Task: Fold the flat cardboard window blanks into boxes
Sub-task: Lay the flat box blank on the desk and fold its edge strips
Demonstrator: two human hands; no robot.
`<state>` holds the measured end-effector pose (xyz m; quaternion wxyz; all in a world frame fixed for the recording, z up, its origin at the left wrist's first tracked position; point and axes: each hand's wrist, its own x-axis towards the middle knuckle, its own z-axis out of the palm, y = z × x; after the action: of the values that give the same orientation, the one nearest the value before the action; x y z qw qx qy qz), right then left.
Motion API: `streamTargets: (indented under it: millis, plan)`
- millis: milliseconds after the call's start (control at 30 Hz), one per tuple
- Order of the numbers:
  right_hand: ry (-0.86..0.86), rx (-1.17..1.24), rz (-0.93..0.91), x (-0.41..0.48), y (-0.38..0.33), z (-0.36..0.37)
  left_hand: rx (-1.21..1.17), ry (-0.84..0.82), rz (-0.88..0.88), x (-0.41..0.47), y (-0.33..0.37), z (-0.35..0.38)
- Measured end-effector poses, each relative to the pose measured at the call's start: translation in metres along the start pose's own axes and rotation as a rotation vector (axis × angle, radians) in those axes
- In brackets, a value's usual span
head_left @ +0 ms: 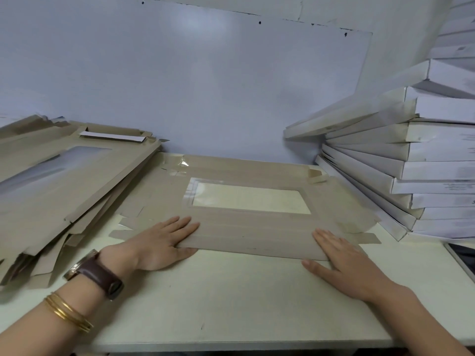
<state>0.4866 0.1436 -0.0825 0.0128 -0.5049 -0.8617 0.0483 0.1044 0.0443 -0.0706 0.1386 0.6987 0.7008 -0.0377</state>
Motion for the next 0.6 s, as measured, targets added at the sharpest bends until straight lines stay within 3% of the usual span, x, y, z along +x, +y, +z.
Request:
streamTargets:
  millis: [200, 367, 600]
  plan:
    - [0.038, 0.040, 0.030, -0.005, 0.001, -0.002, -0.063, 0.059, -0.024, -0.002, -0.002, 0.006]
    - [0.165, 0.058, -0.062, -0.008, -0.009, -0.003, -0.207, 0.146, -0.007, -0.003, 0.001, -0.002]
    - [0.286, 0.117, -0.068, -0.002, -0.008, -0.012, -0.174, 0.351, 0.002, -0.008, -0.006, -0.014]
